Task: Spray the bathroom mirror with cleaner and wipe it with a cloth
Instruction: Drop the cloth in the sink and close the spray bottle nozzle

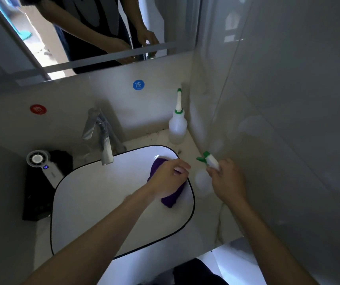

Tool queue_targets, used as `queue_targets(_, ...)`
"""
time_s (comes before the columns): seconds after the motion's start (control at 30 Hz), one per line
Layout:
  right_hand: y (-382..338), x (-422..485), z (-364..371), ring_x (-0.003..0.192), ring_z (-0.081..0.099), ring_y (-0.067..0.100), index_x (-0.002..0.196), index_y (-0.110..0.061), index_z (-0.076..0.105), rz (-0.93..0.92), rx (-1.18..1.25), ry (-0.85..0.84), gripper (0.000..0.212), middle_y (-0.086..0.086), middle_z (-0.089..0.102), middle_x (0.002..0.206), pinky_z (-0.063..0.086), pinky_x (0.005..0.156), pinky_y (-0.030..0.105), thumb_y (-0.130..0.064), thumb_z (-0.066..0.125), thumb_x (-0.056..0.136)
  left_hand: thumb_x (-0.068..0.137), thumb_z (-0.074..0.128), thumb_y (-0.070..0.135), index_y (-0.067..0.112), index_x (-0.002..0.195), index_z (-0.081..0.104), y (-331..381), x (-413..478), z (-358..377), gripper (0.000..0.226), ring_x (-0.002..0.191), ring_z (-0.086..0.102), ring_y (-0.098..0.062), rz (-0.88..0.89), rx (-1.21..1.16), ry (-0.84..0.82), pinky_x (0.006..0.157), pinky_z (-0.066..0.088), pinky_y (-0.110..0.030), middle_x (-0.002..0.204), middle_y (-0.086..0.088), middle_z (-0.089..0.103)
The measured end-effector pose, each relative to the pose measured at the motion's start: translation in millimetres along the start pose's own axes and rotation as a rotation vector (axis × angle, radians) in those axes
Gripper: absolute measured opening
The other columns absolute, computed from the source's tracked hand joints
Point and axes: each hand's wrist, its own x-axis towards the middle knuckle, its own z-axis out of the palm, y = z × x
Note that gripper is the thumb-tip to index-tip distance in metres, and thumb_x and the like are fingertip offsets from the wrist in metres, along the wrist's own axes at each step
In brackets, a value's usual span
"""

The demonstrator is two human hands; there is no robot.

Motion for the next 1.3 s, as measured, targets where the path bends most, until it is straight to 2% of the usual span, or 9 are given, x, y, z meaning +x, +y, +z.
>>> queue_targets(0.07, -12.6, -9.8, -13.4, 0.072, 0.053, 0.025, 0.082, -0.015, 0.057, -0.042, -0.005, 0.024, 0.019, -0.002, 0.049, 0.083, 0.032, 0.055, 0.032, -0.028, 0.063, 0.094, 0.097, 0.048, -0.005, 0.002, 0.119, 0.068, 7.3, -12.4, -2.5, 0.030, 0.093, 0.071, -0.020, -0.030, -0.131, 0.013, 0.078, 0.054, -0.016, 0.108, -0.013, 0.073)
queue_targets(0.17, -39.7, -24.9, -38.7, 0.064, 0.043, 0.016, 0.077, -0.020, 0.052, -0.163, -0.050, 0.092, 0.021, -0.011, 0.041, 0.072, 0.023, 0.050, 0.026, -0.024, 0.066, 0.092, 0.095, 0.045, -0.014, -0.003, 0.111, 0.068, 17.3, -35.3, -6.7, 0.030, 0.080, 0.070, -0.019, 0.019, -0.305, 0.111, 0.073, 0.054, -0.025, 0.100, -0.019, 0.073)
queue_targets(0.33, -80.1, -58.6, -67.4, 0.063, 0.049, 0.008, 0.075, -0.035, 0.054, -0.281, 0.049, 0.138, 0.025, -0.020, 0.046, 0.064, 0.026, 0.052, 0.020, -0.026, 0.076, 0.084, 0.090, 0.048, -0.017, 0.016, 0.089, 0.072, 26.0, -77.8, -24.0, 0.041, 0.079, 0.067, -0.007, 0.258, -0.392, 0.435, 0.073, 0.053, -0.017, 0.080, 0.010, 0.073)
queue_targets(0.47, -99.1, -80.5, -62.9, 0.073, 0.057, 0.003, 0.091, -0.031, 0.069, -0.307, 0.129, 0.027, 0.006, -0.019, 0.060, 0.073, 0.036, 0.057, 0.024, -0.031, 0.073, 0.087, 0.093, 0.052, -0.010, 0.026, 0.089, 0.074, 28.4, -109.5, -44.7, 0.043, 0.088, 0.067, 0.004, 0.331, -0.384, 0.470, 0.076, 0.049, -0.007, 0.090, 0.023, 0.074)
queue_targets(0.63, -125.4, -108.1, -35.2, 0.077, 0.058, 0.007, 0.109, -0.028, 0.072, -0.396, 0.142, -0.106, 0.017, -0.018, 0.065, 0.086, 0.045, 0.065, 0.021, -0.031, 0.069, 0.092, 0.097, 0.049, -0.012, 0.001, 0.093, 0.072, 7.5, -140.5, -54.5, 0.027, 0.076, 0.068, -0.001, 0.304, -0.550, 0.459, 0.071, 0.051, -0.012, 0.080, 0.012, 0.075)
queue_targets(0.73, -144.3, -117.9, -14.4, 0.072, 0.058, 0.007, 0.094, -0.031, 0.067, -0.420, 0.156, -0.207, 0.002, -0.015, 0.063, 0.077, 0.044, 0.061, 0.027, -0.033, 0.067, 0.093, 0.100, 0.049, -0.006, 0.000, 0.092, 0.070, -14.3, -158.6, -63.5, 0.023, 0.073, 0.065, -0.005, 0.271, -0.577, 0.544, 0.069, 0.051, -0.016, 0.078, 0.009, 0.072)
queue_targets(0.83, -162.6, -124.2, 5.4, 0.068, 0.057, 0.008, 0.083, -0.036, 0.058, -0.478, 0.165, -0.283, 0.013, -0.015, 0.060, 0.070, 0.042, 0.058, 0.027, -0.034, 0.066, 0.093, 0.101, 0.054, 0.003, 0.004, 0.088, 0.070, -32.7, -174.0, -74.7, 0.020, 0.070, 0.063, -0.005, 0.237, -0.565, 0.610, 0.067, 0.050, -0.017, 0.075, 0.007, 0.069)
queue_targets(1.13, -187.4, -123.4, 48.8, 0.067, 0.064, 0.007, 0.086, -0.015, 0.073, -0.286, 0.673, -0.543, 0.013, 0.000, 0.072, 0.078, 0.049, 0.060, 0.019, -0.026, 0.081, 0.084, 0.094, 0.071, 0.029, 0.012, 0.069, 0.071, -68.8, -193.4, -100.8, 0.030, 0.058, 0.057, -0.005, 0.109, -0.622, 0.732, 0.060, 0.047, -0.014, 0.062, 0.003, 0.064)
queue_targets(1.3, -183.5, -128.0, 70.1, 0.080, 0.070, 0.021, 0.087, -0.032, 0.071, -0.152, 0.849, -0.609, 0.023, -0.002, 0.074, 0.084, 0.053, 0.071, 0.027, -0.051, 0.076, 0.075, 0.078, 0.071, 0.055, 0.007, 0.070, 0.069, -76.1, -192.0, -101.5, 0.049, 0.069, 0.056, -0.018, 0.072, -0.632, 0.738, 0.069, 0.048, -0.026, 0.072, -0.011, 0.062)
